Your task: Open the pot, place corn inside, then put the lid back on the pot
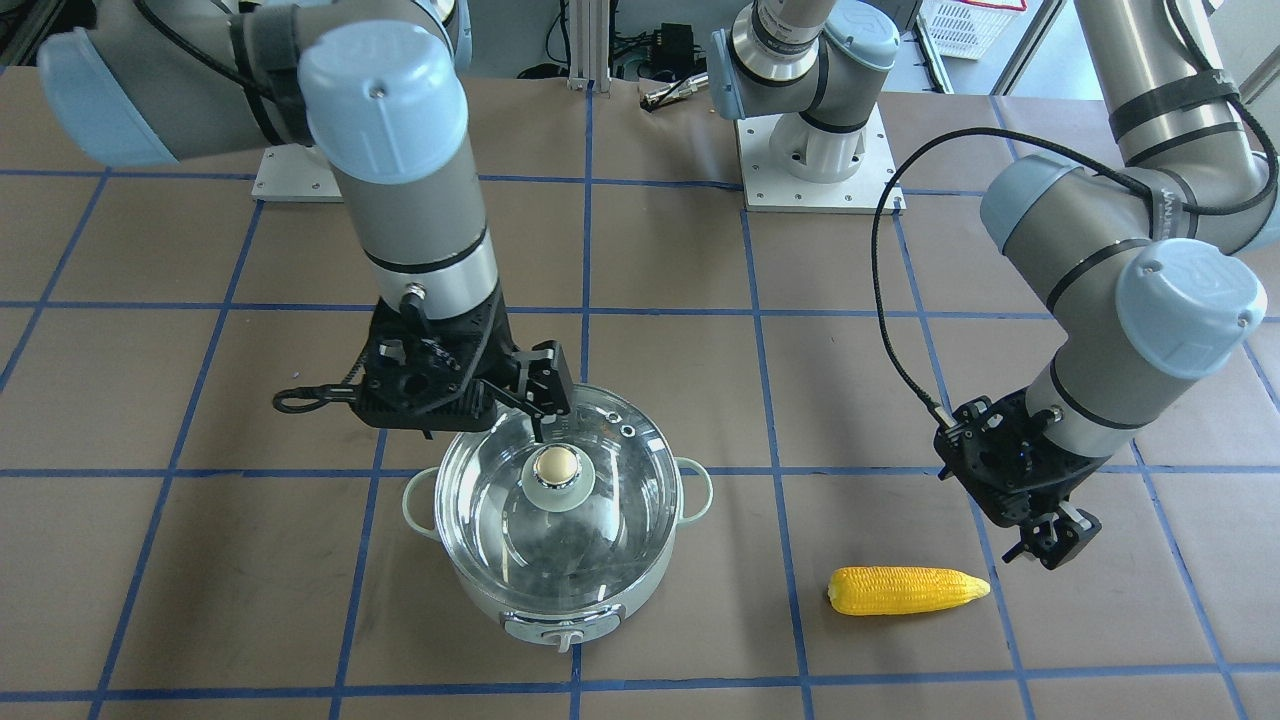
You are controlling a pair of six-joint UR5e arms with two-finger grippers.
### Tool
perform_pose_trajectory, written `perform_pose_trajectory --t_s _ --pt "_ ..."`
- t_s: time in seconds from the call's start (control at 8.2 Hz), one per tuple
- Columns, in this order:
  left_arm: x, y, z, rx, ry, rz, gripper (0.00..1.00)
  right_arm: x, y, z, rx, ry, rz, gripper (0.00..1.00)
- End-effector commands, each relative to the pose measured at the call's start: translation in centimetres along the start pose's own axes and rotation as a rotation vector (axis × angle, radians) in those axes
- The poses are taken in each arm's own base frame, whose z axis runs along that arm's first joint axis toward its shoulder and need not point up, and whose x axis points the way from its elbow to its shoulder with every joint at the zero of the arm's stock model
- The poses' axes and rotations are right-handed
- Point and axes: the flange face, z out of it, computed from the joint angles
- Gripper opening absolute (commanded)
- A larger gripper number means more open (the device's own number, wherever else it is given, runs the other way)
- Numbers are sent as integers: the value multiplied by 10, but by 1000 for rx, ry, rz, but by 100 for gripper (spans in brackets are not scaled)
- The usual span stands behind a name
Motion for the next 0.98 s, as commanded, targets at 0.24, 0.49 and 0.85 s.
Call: perform_pose_trajectory --t_s 0.24,0.49,0.85 --pt "-17 -4 62 13 0 125 100 -41 5 72 -19 -3 15 100" --pt "-20 -5 87 11 15 157 100 -42 3 82 -17 -4 15 96" --pt "-26 -6 135 12 26 173 100 -41 3 80 -17 -5 19 33"
